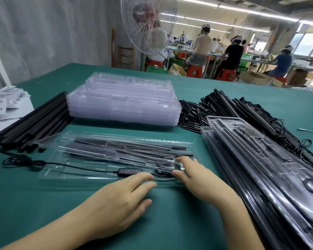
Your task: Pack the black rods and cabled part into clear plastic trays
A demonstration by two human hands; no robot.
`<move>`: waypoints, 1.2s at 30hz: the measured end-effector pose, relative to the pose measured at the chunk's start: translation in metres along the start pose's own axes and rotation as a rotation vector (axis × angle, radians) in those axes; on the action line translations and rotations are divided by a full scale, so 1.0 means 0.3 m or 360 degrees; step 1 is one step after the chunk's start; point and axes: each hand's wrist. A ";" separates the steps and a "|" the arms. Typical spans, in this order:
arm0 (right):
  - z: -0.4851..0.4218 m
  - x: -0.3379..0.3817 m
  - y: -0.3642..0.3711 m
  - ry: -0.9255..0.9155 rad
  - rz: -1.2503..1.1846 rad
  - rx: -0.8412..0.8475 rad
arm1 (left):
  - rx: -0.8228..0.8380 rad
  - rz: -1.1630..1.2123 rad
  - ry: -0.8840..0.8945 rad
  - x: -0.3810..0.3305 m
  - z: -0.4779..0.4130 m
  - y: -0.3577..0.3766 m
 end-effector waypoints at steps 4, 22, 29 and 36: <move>0.003 0.005 0.000 0.0037 -0.0069 0.0039 | 0.0145 -0.0078 -0.0123 0.018 -0.024 -0.002; -0.005 0.001 0.008 0.0009 -0.0059 -0.0001 | 0.0217 0.0162 -0.0762 -0.051 -0.119 0.135; -0.011 -0.004 0.015 0.0002 -0.0019 -0.0020 | 0.0304 0.0047 -0.0730 -0.048 -0.119 0.124; -0.013 -0.008 0.019 0.0009 -0.0029 -0.0030 | 0.0321 0.0045 -0.0730 -0.045 -0.132 0.113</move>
Point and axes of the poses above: each hand's wrist, its own z-axis away from the middle knuckle, its own y-axis out of the palm, x = y × z, and after that the axes turned 1 degree about y, right-handed
